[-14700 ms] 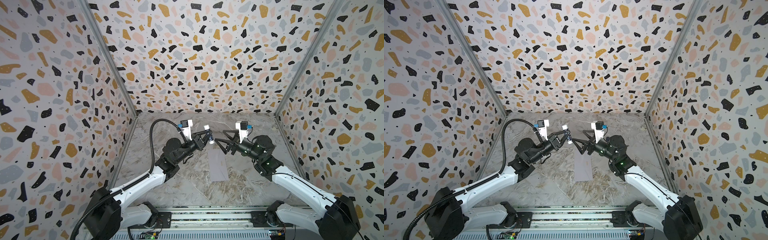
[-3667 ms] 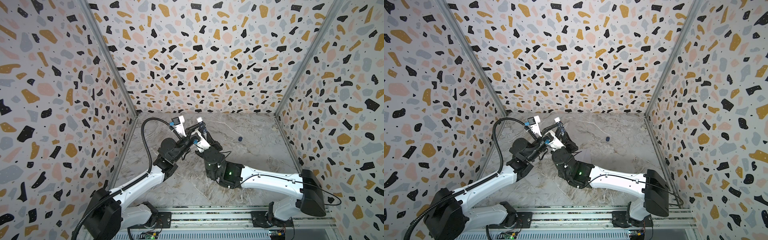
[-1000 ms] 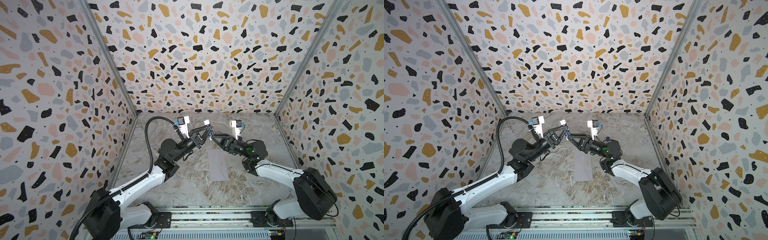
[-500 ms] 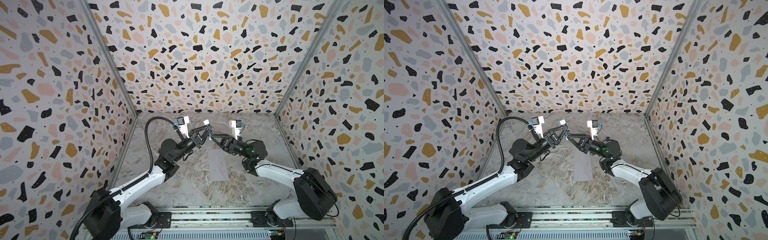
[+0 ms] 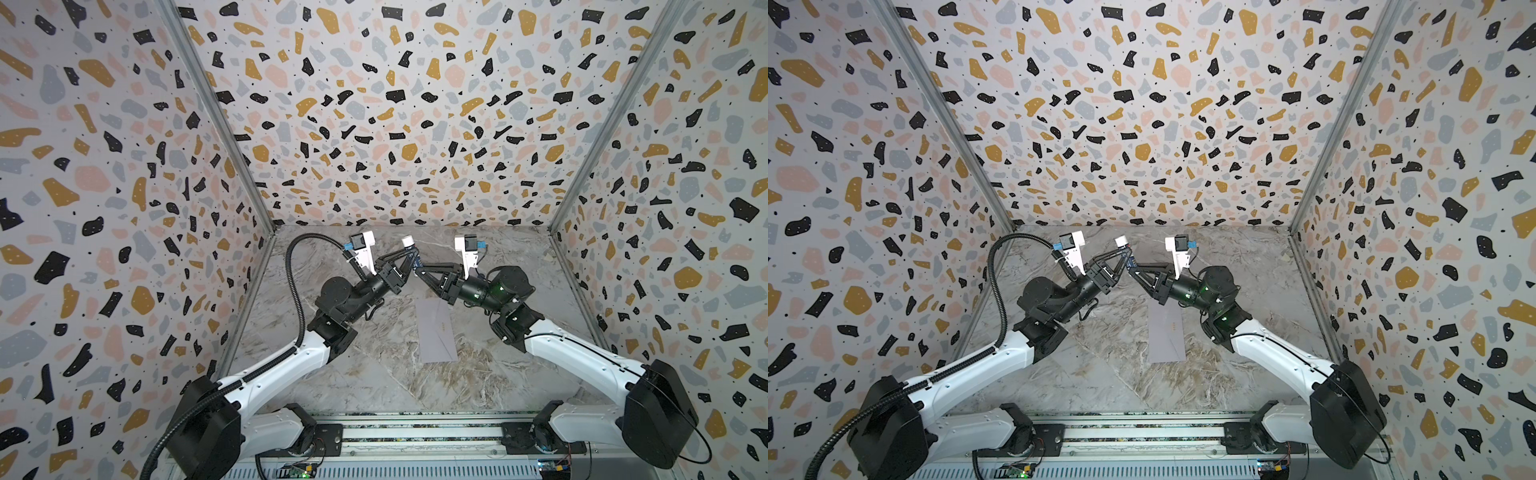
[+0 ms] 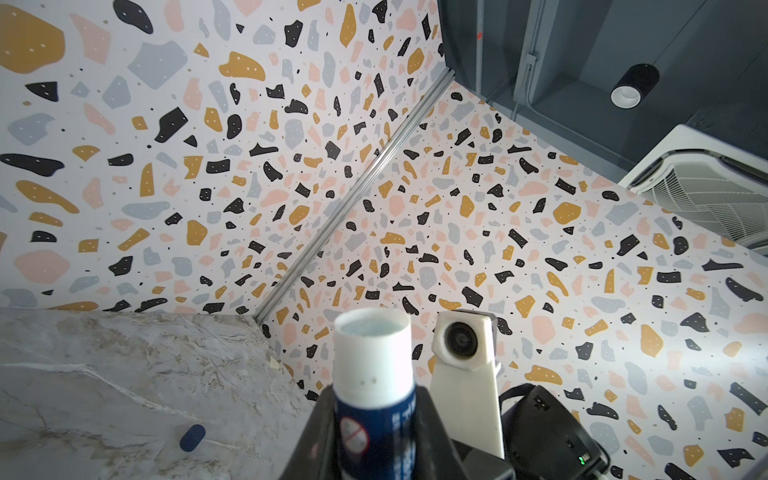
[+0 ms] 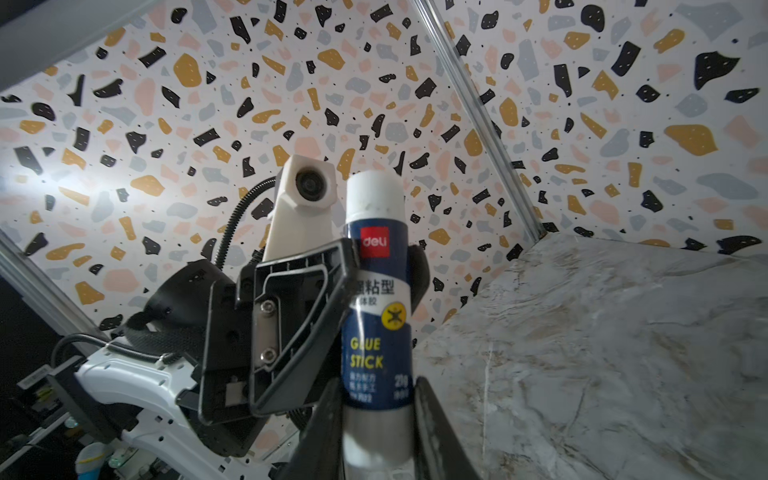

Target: Place the letter into the envelope and seal it

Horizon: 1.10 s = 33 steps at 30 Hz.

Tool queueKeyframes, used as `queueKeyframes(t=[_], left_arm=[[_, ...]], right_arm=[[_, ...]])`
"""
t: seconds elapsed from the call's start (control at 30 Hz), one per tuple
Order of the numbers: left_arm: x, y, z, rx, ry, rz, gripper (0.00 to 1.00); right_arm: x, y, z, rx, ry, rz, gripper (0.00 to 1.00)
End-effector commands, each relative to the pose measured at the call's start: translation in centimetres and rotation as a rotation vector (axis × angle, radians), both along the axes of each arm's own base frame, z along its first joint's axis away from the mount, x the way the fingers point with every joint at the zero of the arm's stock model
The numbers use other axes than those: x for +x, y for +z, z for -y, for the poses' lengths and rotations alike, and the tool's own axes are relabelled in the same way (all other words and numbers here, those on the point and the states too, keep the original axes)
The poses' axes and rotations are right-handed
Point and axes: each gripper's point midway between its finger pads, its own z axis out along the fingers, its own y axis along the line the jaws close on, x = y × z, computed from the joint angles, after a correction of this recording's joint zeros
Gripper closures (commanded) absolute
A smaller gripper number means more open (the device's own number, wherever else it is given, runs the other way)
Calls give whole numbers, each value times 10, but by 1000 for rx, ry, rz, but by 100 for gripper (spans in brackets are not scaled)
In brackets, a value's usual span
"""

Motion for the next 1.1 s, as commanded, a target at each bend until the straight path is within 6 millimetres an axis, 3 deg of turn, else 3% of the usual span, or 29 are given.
queueKeyframes(t=[0.0,0.5,1.07], left_arm=[[-12,1,11,53,-52,46,100],[-6,-17,17,145,-13,27,100],[-4,-28,23,176,-13,8,100]], right_arm=[[12,16,4,-86,-144,89,98],[16,12,-12,-384,-431,235,100],[-4,4,-51,-803,-770,577,100]])
